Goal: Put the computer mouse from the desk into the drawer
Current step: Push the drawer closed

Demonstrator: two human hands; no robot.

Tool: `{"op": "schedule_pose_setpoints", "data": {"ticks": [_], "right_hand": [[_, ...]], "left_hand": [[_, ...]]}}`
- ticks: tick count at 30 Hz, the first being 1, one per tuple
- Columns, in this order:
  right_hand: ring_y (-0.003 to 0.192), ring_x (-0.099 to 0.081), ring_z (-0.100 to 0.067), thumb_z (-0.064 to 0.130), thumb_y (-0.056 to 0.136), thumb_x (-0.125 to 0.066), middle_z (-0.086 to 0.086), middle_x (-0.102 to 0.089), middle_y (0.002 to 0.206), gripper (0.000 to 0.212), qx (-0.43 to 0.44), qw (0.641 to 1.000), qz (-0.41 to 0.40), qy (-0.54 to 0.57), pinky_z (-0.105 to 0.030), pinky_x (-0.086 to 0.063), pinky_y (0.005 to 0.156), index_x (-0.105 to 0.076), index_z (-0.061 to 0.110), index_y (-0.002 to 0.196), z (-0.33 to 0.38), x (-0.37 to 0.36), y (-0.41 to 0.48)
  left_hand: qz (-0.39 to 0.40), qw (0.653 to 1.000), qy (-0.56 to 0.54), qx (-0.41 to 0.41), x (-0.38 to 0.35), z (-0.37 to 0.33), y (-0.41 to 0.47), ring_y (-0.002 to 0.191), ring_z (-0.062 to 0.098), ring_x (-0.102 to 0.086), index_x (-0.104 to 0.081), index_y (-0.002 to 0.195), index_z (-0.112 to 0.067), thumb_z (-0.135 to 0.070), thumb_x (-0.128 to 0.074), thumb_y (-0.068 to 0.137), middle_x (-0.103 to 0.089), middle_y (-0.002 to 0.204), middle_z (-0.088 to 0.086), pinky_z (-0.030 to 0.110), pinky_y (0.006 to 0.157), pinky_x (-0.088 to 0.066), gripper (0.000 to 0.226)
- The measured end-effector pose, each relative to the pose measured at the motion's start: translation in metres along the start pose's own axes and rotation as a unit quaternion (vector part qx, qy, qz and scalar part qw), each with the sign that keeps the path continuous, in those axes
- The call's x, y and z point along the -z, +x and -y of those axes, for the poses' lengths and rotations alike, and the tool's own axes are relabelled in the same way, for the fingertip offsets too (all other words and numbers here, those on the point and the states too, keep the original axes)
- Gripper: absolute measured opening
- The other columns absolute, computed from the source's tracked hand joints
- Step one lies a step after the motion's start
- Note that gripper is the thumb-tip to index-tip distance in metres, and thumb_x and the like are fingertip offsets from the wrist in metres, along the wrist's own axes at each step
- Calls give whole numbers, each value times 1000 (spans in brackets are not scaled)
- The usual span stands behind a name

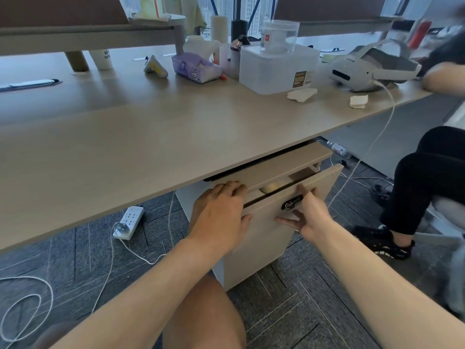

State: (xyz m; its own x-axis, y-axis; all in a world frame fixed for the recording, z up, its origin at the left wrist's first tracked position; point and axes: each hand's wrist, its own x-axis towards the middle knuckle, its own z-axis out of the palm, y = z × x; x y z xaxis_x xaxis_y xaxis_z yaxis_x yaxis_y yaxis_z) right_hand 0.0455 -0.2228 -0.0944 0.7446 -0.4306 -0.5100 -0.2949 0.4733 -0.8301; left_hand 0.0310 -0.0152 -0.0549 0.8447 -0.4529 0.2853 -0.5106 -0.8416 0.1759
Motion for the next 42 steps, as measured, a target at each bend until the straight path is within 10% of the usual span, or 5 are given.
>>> {"op": "schedule_pose_setpoints", "data": {"ticks": [9,17,33,37,42], "right_hand": [[117,-39,-35,19,98,-51,-1,-37,132,23,11,999,31,18,-57,-59,60,-45,27,119,3,-27,18],[111,-42,-37,15,98,-48,2,-46,100,19,18,999,47,8,-61,-58,64,-44,20,116,2,-29,31],[122,-42,-35,32,99,-50,0,-41,137,40,34,984,24,-172,-59,-57,77,-38,22,136,7,-17,22],[135,-43,-40,51,96,-48,-17,-34,156,74,127,837,3,-533,-47,-42,104,-14,26,156,25,15,16],[148,-18,-39,60,91,-48,-12,-13,165,86,247,619,43,-744,-54,-29,113,-4,28,158,56,37,-30]], "left_hand": [[-63,996,-57,-21,-16,15,6,92,27,-68,-73,111,-16,8,-66,60,-72,115,2,38,68,-59,57],[-74,995,-50,-34,-17,18,7,94,26,-68,-73,111,-16,8,-49,61,-72,114,0,38,65,-56,60],[-31,997,41,-54,-13,14,7,90,29,-69,-72,110,-8,7,-42,58,-73,113,9,38,66,-57,62],[48,995,68,-51,-3,8,7,119,23,-57,-54,135,-14,-12,-67,81,-59,138,4,35,96,-44,56],[208,977,52,-23,16,8,2,154,21,9,4,161,-19,-52,-58,91,6,169,2,41,123,3,99]]}}
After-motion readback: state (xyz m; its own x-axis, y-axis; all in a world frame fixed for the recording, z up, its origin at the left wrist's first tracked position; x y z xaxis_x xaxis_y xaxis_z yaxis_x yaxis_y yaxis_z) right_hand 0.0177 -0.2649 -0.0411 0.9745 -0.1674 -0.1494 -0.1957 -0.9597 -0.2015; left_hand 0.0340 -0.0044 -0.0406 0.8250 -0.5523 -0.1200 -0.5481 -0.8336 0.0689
